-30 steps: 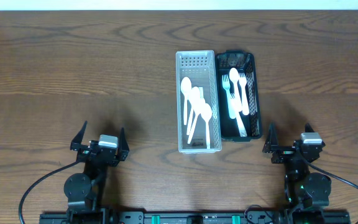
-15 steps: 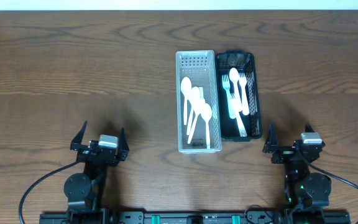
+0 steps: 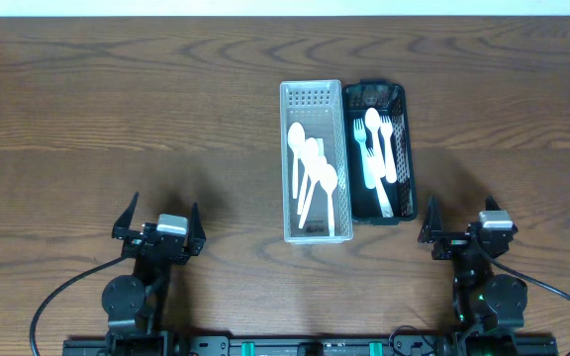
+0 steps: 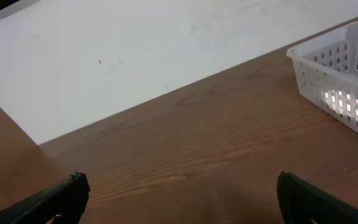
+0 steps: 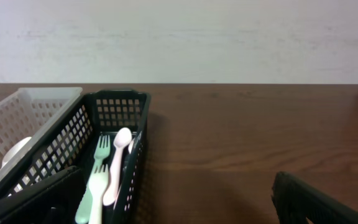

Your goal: Pack container

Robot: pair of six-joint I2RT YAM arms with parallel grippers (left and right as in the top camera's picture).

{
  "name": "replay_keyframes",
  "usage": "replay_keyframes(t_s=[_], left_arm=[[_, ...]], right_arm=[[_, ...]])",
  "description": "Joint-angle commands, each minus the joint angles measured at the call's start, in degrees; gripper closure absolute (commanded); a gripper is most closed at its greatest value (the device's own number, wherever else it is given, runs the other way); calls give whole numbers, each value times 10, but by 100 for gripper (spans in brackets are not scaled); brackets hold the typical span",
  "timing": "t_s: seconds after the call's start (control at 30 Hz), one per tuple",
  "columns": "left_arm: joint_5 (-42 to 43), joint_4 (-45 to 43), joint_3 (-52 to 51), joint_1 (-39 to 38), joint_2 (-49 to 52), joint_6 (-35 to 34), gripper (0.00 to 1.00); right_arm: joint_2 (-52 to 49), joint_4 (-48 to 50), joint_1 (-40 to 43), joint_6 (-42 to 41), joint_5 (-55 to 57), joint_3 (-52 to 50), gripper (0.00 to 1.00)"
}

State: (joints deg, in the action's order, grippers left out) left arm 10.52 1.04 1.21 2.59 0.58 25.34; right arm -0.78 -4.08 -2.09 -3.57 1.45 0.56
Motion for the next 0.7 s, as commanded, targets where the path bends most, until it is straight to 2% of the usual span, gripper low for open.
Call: replay_keyframes(t_s=[0.0,0.67], left_arm=[[9,19,-10,3,-3,-5,2],[9,19,-10,3,-3,-5,2]], right_arm=[[5,-2,-6,9,-4,-2,1],[5,-2,-6,9,-4,-2,1]])
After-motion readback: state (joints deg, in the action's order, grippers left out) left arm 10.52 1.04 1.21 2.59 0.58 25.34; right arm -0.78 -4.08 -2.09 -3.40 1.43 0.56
